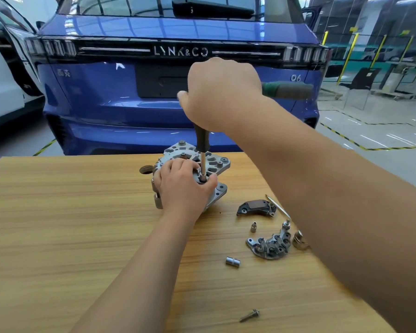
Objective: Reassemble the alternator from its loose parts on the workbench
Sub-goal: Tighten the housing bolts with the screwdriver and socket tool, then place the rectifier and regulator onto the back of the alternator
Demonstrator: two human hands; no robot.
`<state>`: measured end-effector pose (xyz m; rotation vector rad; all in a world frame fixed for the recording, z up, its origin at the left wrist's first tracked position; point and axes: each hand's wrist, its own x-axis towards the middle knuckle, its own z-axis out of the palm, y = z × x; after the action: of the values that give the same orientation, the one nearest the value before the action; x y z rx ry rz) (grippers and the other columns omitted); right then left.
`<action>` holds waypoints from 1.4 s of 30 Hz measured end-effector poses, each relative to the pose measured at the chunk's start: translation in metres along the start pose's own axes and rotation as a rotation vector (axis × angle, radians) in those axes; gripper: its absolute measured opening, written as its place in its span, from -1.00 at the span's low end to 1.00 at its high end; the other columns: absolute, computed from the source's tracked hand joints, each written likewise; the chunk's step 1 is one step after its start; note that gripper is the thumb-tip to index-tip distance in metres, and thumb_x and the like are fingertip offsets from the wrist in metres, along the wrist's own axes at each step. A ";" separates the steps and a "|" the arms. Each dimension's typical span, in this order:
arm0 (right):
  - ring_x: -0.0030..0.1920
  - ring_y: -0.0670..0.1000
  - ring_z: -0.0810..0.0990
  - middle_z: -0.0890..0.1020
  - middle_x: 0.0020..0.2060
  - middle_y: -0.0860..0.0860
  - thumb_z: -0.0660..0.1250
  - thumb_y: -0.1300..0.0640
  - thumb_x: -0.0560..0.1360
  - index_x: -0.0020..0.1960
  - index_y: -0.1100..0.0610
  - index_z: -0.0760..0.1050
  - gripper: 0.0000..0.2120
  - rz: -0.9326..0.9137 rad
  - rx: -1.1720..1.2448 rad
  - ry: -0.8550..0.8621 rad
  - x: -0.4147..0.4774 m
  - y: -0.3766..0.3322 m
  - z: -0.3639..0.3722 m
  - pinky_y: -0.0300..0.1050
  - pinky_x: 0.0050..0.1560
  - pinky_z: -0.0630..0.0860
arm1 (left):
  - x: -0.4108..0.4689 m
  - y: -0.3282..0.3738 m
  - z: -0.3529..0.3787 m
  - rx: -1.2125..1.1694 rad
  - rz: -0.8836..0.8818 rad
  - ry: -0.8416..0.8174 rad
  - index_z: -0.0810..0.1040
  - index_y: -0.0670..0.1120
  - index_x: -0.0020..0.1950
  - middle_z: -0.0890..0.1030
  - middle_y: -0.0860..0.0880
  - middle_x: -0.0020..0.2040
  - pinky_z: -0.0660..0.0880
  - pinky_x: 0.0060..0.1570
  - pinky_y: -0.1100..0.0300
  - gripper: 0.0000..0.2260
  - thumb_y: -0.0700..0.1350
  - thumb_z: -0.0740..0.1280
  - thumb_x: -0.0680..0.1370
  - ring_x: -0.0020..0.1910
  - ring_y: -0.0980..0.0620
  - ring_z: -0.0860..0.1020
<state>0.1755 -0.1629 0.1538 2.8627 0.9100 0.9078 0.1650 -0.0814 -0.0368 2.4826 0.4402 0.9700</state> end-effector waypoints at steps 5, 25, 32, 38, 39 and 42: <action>-0.41 0.03 0.34 0.32 -0.44 -0.03 0.12 -0.15 0.57 -0.37 0.07 0.23 -0.57 -0.127 0.123 0.201 0.008 0.010 -0.027 -0.15 -0.43 0.13 | 0.013 0.016 -0.043 -0.397 0.070 -0.133 0.48 0.05 -0.11 0.58 0.08 -0.25 0.52 -0.26 0.18 -0.79 0.06 0.14 0.63 -0.27 0.09 0.53; 0.04 0.03 0.54 0.58 0.10 -0.04 0.22 -0.05 0.50 0.21 0.00 0.48 -0.69 0.146 0.148 -0.805 -0.164 0.047 0.116 -0.14 -0.19 0.45 | -0.086 -0.182 -0.138 -0.078 -0.627 -0.198 0.58 -0.05 -0.29 0.57 -0.01 -0.29 0.32 -0.31 0.12 -0.63 0.16 0.26 0.58 -0.30 -0.02 0.46; 0.12 0.04 0.47 0.53 0.10 -0.01 0.27 -0.03 0.46 0.23 -0.03 0.46 -0.66 0.120 0.078 -0.851 -0.183 0.060 0.141 -0.09 -0.06 0.50 | -0.045 -0.146 -0.120 0.233 -0.375 -0.198 0.40 0.04 0.41 0.45 -0.11 0.34 0.32 0.26 -0.12 -0.52 0.16 0.31 0.53 0.33 -0.24 0.31; -0.06 -0.05 0.53 0.56 -0.08 -0.10 0.27 -0.18 0.47 0.03 -0.05 0.50 -0.75 0.126 0.187 -0.710 -0.170 0.063 0.135 -0.07 -0.08 0.55 | 0.018 -0.066 -0.068 -0.462 -0.320 -0.253 0.17 0.17 0.52 0.25 0.11 0.52 0.28 0.34 -0.06 -0.45 0.24 0.21 0.57 0.47 0.03 0.25; -0.10 -0.10 0.53 0.56 -0.13 -0.16 0.29 -0.18 0.47 -0.03 -0.09 0.47 -0.81 0.167 0.292 -0.655 -0.168 0.065 0.131 -0.10 -0.10 0.55 | 0.024 -0.059 -0.060 -0.508 -0.354 -0.317 0.13 0.18 0.53 0.24 0.08 0.53 0.28 0.32 -0.05 -0.45 0.25 0.18 0.58 0.47 -0.01 0.24; -0.16 -0.26 0.59 0.65 -0.23 -0.27 0.35 -0.04 0.50 -0.09 -0.18 0.50 -0.96 0.325 0.792 -0.433 -0.161 0.069 0.123 -0.36 -0.24 0.48 | 0.017 -0.051 -0.040 -0.472 -0.362 -0.418 0.13 0.21 0.52 0.31 0.04 0.48 0.37 0.10 0.05 -0.47 0.21 0.18 0.59 0.30 -0.01 0.37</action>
<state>0.1698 -0.2857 -0.0218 3.7024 0.9078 -0.1767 0.1423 -0.0189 -0.0263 2.0058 0.4388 0.3437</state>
